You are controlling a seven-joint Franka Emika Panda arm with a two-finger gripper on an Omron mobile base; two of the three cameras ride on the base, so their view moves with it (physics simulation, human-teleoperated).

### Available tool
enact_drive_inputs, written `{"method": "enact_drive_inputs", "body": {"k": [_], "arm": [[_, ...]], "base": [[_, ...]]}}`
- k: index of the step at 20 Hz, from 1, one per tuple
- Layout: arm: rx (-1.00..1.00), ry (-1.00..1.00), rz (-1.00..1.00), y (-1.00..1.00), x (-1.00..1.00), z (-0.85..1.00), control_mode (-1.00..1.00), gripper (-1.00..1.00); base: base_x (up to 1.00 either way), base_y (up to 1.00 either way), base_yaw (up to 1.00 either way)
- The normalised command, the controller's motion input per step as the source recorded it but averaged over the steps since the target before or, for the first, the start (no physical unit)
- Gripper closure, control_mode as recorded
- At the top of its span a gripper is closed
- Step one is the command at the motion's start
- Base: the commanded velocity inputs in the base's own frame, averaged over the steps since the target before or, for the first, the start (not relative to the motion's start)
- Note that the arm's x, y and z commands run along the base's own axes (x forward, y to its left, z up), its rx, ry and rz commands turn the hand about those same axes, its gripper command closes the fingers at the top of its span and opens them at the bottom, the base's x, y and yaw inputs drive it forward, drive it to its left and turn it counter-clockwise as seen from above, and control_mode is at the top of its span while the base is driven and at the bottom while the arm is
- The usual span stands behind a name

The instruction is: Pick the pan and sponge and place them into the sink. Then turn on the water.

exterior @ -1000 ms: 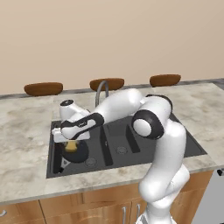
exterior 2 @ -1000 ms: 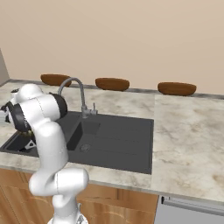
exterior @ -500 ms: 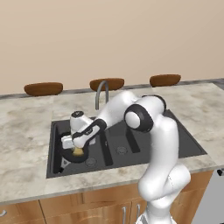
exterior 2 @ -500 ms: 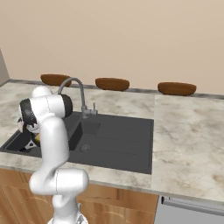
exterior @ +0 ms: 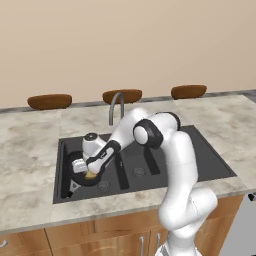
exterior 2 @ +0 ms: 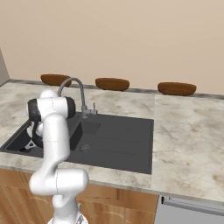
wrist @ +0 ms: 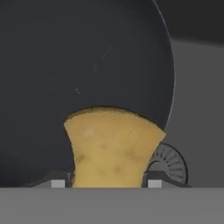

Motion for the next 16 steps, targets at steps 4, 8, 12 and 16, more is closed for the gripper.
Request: {"method": "enact_drive_inputs", "body": {"k": [4,8,12,16], "arm": [[0.00,0.00,0.04,0.08,0.29,-0.17,-1.00,-1.00],[0.00,0.00,0.00,0.01,0.05,0.03,-1.00,-1.00],[0.00,-0.01,0.00,0.00,-0.08,0.49,-1.00,-1.00],[0.00,-0.03,0.00,-0.03,-0.62,0.78,-1.00,-1.00]], "base": [[0.00,0.00,0.00],[0.00,0.00,0.00],[0.00,0.00,0.00],[0.00,0.00,0.00]]}}
